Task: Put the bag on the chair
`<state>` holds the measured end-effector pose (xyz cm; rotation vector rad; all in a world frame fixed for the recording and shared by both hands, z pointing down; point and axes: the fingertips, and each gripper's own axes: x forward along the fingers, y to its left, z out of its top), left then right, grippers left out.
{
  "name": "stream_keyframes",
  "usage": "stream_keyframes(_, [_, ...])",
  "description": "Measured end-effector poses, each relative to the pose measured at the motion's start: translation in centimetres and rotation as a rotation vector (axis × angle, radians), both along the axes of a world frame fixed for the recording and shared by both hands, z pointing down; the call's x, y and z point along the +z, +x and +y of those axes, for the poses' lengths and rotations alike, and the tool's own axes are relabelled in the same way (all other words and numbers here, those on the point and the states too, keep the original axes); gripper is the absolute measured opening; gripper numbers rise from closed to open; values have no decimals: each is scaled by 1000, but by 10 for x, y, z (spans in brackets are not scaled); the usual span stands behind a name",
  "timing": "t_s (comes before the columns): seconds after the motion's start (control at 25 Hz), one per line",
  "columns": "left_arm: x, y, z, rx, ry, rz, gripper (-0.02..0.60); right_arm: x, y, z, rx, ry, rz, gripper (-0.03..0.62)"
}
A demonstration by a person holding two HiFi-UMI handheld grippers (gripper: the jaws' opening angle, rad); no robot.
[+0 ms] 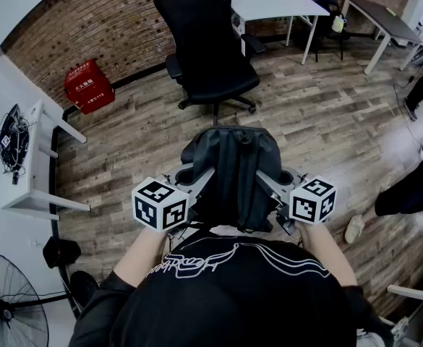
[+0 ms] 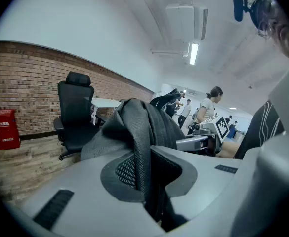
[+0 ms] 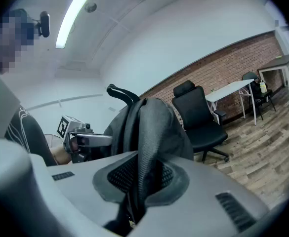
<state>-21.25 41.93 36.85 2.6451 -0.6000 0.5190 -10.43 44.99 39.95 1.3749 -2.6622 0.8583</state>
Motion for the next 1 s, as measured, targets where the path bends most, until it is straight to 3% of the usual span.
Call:
stream_keyframes(0.52, [-3,29,10,30,12,31,61,-9,30,13,34,19,6,40])
stream_keyframes(1.0, [34,60,-58,53,-74,23,61,20,62,-51,67,-62,-24,40])
